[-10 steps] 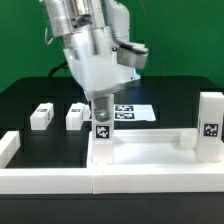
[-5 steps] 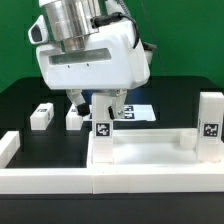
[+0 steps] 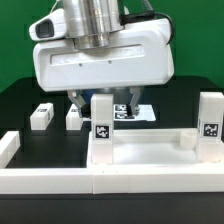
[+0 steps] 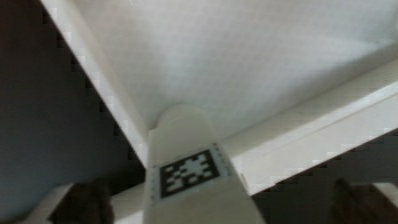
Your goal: Assemble desk
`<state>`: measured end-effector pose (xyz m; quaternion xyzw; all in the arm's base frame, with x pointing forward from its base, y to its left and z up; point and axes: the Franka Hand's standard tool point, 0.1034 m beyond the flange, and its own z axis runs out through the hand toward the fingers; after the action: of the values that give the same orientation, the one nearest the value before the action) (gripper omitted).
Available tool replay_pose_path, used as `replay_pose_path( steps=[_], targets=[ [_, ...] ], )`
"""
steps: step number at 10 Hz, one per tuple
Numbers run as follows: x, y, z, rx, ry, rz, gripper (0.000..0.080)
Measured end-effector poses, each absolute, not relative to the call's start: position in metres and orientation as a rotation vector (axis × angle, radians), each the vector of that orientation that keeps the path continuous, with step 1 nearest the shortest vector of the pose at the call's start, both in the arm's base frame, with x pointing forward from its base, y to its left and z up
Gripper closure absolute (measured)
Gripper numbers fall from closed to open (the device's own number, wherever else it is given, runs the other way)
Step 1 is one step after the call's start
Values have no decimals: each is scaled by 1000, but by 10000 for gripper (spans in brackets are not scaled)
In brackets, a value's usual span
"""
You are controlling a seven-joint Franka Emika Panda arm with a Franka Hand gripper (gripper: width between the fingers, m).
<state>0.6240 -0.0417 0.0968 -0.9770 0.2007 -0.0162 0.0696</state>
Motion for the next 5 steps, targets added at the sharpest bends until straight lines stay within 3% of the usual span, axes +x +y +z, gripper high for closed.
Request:
replay_pose_path(
  steps=[2,5],
  targets=[
    [623,-43,96,-2904,759,-32,503],
    [622,-43,95,-2809,1055,-7,505]
  ],
)
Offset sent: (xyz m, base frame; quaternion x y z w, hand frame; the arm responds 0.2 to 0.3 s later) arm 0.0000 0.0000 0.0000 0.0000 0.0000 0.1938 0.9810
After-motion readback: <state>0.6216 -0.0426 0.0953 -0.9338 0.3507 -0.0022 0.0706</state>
